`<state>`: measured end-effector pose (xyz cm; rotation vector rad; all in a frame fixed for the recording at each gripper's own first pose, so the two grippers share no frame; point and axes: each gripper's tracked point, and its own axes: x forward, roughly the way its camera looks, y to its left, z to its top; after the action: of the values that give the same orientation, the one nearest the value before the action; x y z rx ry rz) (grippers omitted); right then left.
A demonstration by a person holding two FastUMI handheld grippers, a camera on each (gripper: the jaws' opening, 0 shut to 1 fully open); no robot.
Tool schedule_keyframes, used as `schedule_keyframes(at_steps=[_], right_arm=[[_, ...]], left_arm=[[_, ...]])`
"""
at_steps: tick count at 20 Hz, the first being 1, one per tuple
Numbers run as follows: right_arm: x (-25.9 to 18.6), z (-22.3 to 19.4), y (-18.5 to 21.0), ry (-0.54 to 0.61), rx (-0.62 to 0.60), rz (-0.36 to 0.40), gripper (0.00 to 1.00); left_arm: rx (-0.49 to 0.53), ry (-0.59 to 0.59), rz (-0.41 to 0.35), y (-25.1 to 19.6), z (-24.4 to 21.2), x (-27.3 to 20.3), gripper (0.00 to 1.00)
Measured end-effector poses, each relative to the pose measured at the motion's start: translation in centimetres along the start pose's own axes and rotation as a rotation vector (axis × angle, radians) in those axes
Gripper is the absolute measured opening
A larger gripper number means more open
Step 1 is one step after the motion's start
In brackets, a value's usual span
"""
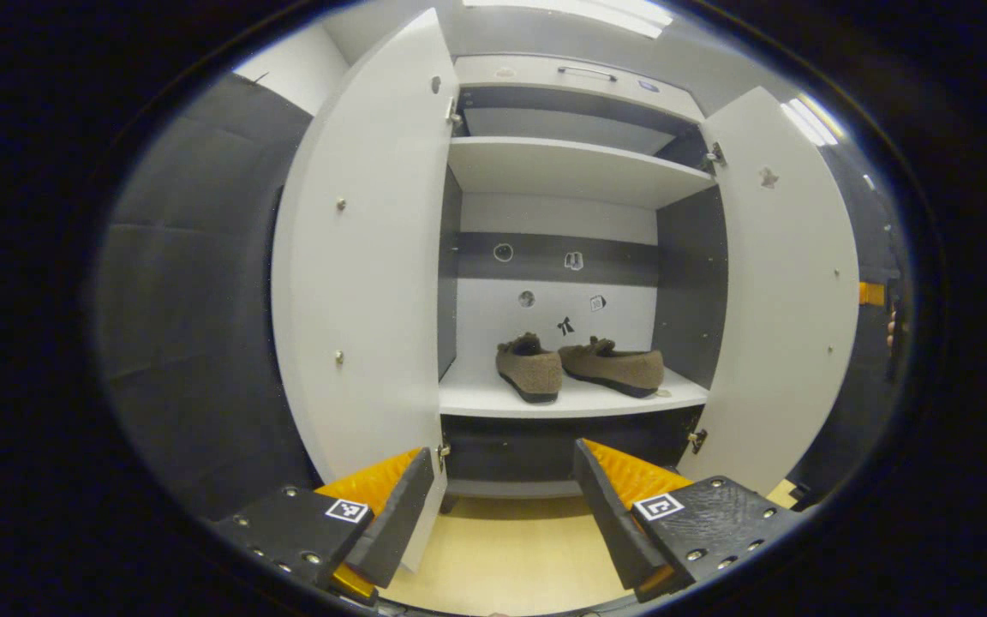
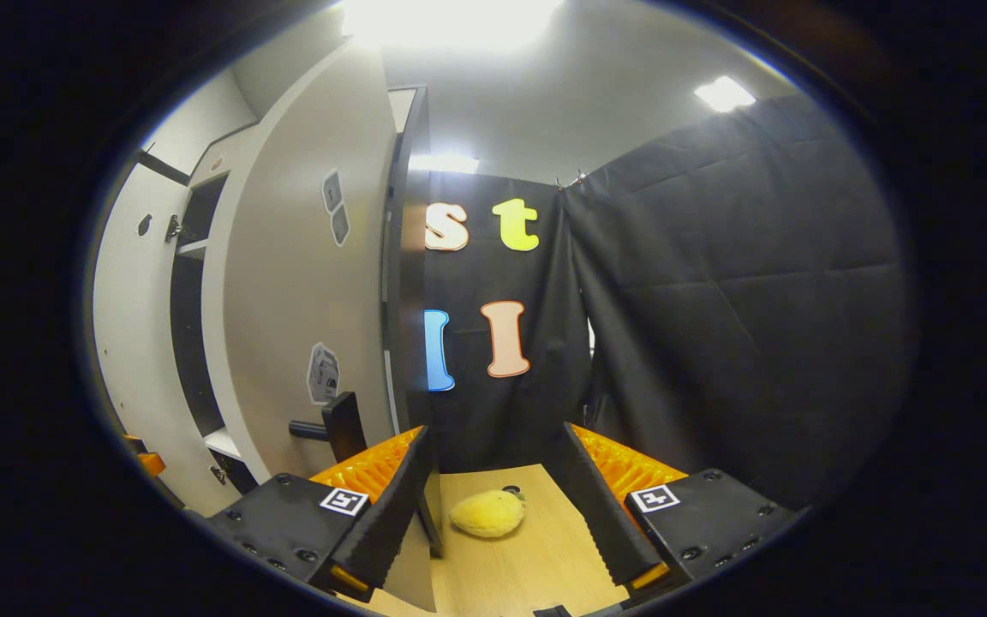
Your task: Grab one shoe with the right hand and put it into the shoe cabinet, grab the other shoe with the left hand and put it into the shoe cabinet; then close the right door with the right hand and the left door with the left hand.
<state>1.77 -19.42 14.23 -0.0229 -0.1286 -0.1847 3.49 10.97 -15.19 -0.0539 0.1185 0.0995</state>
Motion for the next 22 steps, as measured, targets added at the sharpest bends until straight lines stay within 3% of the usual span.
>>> schedule_keyframes(at_steps=[1, 3, 5, 10, 11, 16, 17, 21, 22], right_arm=[[-0.2, 0.1, 0.5, 0.001, 0.006, -0.001, 0.95], [-0.7, 0.0, 1.4, 0.003, 0.014, -0.003, 0.95], [-0.9, 0.0, 3.2, 0.005, 0.012, 0.021, 0.95], [-0.9, 0.0, 8.8, -0.009, -0.009, 0.12, 0.95], [-0.8, 0.2, 10.0, -0.016, -0.002, 0.146, 0.91], [-0.4, 0.3, 15.3, -0.037, -0.013, 0.27, 0.95], [-0.5, 0.4, 16.0, -0.045, -0.02, 0.286, 0.92], [0.0, 0.1, 15.6, -0.057, -0.02, 0.264, 0.98], [0.2, 0.0, 15.2, -0.052, -0.012, 0.25, 0.98]], left_arm=[[-0.013, -0.006, -0.001, 0.4, 0.0, -0.4, 0.95], [-0.034, -0.016, -0.007, 1.0, 0.0, -1.1, 1.0], [-0.049, -0.02, -0.011, 1.7, -0.1, -1.6, 0.95], [-0.036, -0.027, 0.024, 3.6, -0.4, -3.8, 0.96], [-0.036, -0.028, 0.037, 4.1, -0.5, -4.2, 0.96], [-0.049, -0.027, 0.108, 6.4, -0.6, -6.4, 0.95], [-0.047, -0.027, 0.126, 7.3, -0.7, -7.0, 0.95], [-0.031, -0.04, 0.208, 10.9, -0.6, -9.0, 0.95], [-0.03, -0.045, 0.229, 11.8, -0.2, -9.3, 1.0]])
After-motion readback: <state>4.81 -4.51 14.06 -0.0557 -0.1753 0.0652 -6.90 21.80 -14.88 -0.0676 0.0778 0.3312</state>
